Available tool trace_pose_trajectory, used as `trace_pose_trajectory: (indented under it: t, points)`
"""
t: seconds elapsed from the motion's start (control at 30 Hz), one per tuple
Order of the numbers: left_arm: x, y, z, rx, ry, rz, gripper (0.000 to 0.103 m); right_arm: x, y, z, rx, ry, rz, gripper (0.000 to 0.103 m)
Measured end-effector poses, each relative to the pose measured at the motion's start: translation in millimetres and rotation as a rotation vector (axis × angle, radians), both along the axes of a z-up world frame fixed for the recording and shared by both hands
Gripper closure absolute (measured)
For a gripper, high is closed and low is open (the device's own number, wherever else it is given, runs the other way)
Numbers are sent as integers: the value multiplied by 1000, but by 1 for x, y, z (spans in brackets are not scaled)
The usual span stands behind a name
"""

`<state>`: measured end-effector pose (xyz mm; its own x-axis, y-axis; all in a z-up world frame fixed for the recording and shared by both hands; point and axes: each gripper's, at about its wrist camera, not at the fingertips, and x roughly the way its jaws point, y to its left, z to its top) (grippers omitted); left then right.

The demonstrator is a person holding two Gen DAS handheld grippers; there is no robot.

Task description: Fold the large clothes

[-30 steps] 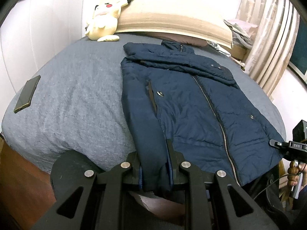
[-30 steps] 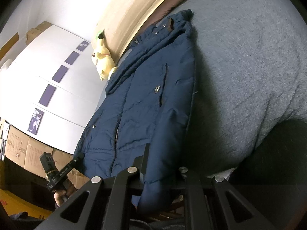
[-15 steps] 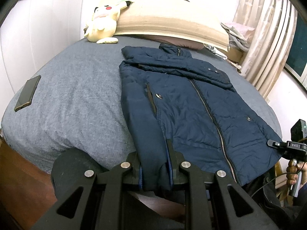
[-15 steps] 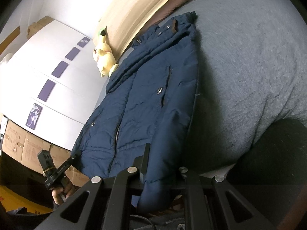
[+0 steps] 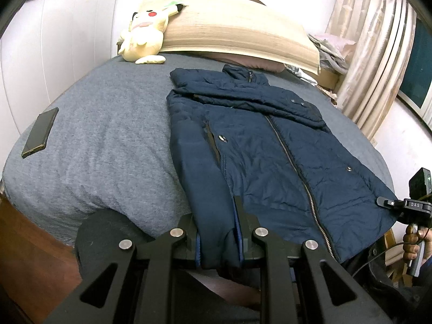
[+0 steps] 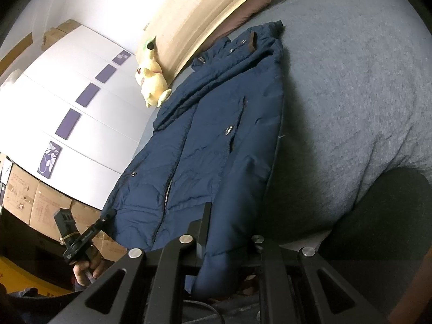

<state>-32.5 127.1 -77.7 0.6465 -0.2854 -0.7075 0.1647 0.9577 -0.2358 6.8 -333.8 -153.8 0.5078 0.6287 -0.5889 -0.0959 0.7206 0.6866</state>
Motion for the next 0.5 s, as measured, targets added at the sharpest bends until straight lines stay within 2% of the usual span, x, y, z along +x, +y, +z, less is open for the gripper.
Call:
trace_pose_trajectory:
  t: [0.5]
  points:
    - [-1,8,7,-26,-12,-7,83,1,-5,13,-7,-35,32,91]
